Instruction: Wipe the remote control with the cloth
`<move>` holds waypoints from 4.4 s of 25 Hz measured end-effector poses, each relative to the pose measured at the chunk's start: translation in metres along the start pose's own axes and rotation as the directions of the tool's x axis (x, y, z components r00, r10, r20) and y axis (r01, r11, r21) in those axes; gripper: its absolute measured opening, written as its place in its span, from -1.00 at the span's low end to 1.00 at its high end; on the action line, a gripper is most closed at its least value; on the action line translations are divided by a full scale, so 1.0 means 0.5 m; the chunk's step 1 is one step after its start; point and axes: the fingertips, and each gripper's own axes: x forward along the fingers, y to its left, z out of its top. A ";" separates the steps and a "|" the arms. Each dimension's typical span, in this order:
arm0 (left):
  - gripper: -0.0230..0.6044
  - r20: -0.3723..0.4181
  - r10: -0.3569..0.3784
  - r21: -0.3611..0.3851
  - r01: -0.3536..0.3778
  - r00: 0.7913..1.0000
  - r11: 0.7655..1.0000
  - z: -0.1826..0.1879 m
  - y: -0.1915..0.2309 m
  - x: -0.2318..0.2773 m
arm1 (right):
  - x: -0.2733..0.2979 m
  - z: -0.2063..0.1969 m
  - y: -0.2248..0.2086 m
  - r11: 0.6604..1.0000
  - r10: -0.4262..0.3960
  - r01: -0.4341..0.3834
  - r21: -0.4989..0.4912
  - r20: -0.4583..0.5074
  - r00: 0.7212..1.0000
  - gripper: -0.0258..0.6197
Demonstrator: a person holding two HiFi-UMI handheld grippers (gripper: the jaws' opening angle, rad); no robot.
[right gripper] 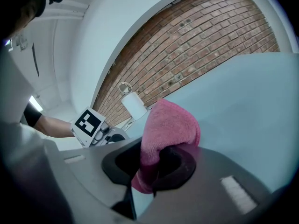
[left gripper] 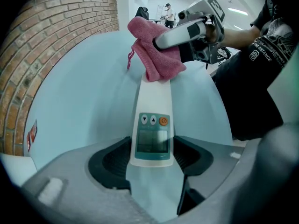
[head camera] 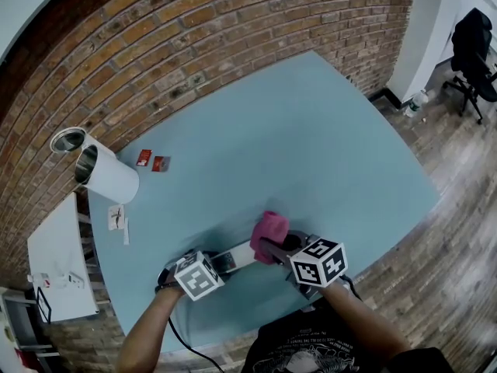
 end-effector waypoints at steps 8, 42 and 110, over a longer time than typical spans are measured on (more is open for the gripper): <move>0.01 -0.015 0.006 -0.005 -0.006 1.000 1.000 0.001 0.000 0.001 | -0.004 0.062 -0.076 0.995 -0.103 0.104 -0.011 0.082 0.991 -0.73; 0.02 0.008 -0.009 0.007 0.009 1.000 1.000 -0.001 0.005 0.004 | -0.039 -0.030 -0.046 0.971 -0.210 0.218 -0.095 0.082 0.974 -0.73; 0.01 0.046 -0.016 0.010 0.015 0.999 1.000 0.010 -0.007 0.003 | 0.270 0.003 0.157 0.878 0.030 -0.177 -0.444 -0.319 0.947 -0.72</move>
